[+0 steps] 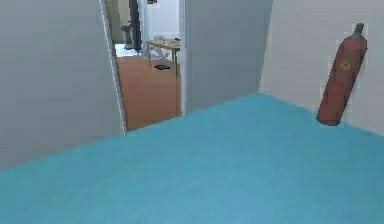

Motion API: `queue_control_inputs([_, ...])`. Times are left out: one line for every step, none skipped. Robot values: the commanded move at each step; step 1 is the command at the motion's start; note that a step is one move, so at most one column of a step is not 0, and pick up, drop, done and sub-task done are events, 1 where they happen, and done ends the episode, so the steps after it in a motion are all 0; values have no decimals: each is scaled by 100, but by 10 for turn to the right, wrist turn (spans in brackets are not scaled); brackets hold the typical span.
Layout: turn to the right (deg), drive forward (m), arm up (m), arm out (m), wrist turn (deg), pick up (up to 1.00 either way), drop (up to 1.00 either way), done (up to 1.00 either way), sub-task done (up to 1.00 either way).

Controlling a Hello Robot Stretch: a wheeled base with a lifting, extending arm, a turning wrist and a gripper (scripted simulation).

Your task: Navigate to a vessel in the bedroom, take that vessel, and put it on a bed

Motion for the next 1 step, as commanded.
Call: queue_control_inputs([-180,0,0,0,0,0,0,0,0])
